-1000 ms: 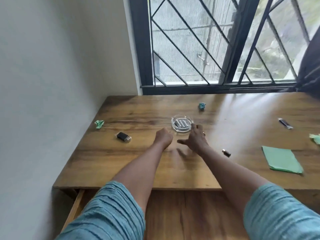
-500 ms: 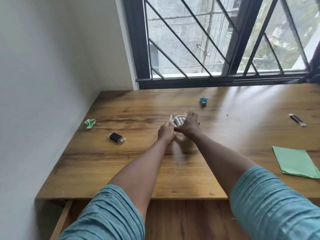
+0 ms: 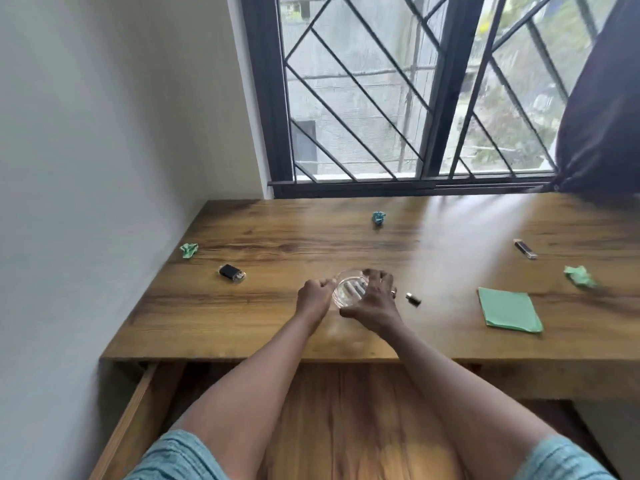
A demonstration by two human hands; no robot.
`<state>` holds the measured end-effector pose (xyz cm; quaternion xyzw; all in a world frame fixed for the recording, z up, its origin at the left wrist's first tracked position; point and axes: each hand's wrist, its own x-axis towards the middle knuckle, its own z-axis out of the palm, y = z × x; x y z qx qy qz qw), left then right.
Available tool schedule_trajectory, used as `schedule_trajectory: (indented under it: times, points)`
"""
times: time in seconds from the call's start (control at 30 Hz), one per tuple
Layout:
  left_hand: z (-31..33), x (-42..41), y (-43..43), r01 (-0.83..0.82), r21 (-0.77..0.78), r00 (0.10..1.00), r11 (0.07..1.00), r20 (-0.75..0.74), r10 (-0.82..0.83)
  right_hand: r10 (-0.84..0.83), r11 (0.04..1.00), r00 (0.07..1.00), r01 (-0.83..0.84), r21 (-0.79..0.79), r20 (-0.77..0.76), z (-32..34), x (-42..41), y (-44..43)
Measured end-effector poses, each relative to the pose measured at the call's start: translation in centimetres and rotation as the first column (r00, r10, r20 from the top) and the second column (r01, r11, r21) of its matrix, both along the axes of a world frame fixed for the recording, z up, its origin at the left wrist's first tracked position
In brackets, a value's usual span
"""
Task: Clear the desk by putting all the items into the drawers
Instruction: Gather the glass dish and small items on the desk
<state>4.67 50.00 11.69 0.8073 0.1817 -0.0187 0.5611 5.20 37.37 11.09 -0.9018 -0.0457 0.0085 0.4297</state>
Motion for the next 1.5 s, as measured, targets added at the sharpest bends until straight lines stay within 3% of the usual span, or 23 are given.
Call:
schedule_trajectory:
  times: [0.17,0.3,0.5,0.67,0.8,0.93,1.5]
  points:
    - [1.3,-8.3,-3.6,0.04,0.059,0.999,0.997,-0.038,-0.038,0.03,0.999,0.999,-0.029,0.012,-0.035,0.2,-8.5,-4.3]
    - [0.5,-14.9,-6.8,0.098,0.127,0.993,0.987,-0.081,-0.088,0.035,0.989,0.994,-0.049,-0.14,-0.104,-0.5,-15.2,-7.5]
    - [-4.8,-24.5,-11.0,0.121,0.1,0.981,0.988,-0.161,-0.104,0.032,0.906,0.949,-0.161,-0.393,-0.313,-3.2,-24.9,-11.3]
    - [-10.4,-28.2,-13.0,0.229,0.107,0.933,0.968,-0.306,-0.187,-0.003,0.9,0.904,-0.184,-0.396,-0.427,-5.6,-30.4,-13.3]
    - [-15.3,-28.3,-13.9,0.27,0.099,0.909,0.958,-0.356,-0.219,-0.019,0.909,0.88,-0.182,-0.374,-0.474,-6.6,-32.4,-14.2]
    - [-9.7,-31.8,-15.5,0.304,0.22,0.915,0.927,-0.337,-0.221,-0.015,0.908,0.866,-0.197,-0.369,-0.5,-7.2,-33.0,-14.7]
    - [-11.4,-32.3,-15.7,0.282,0.312,0.906,0.907,-0.398,-0.145,0.024,0.886,0.832,-0.275,-0.374,-0.555,-9.6,-32.3,-14.3]
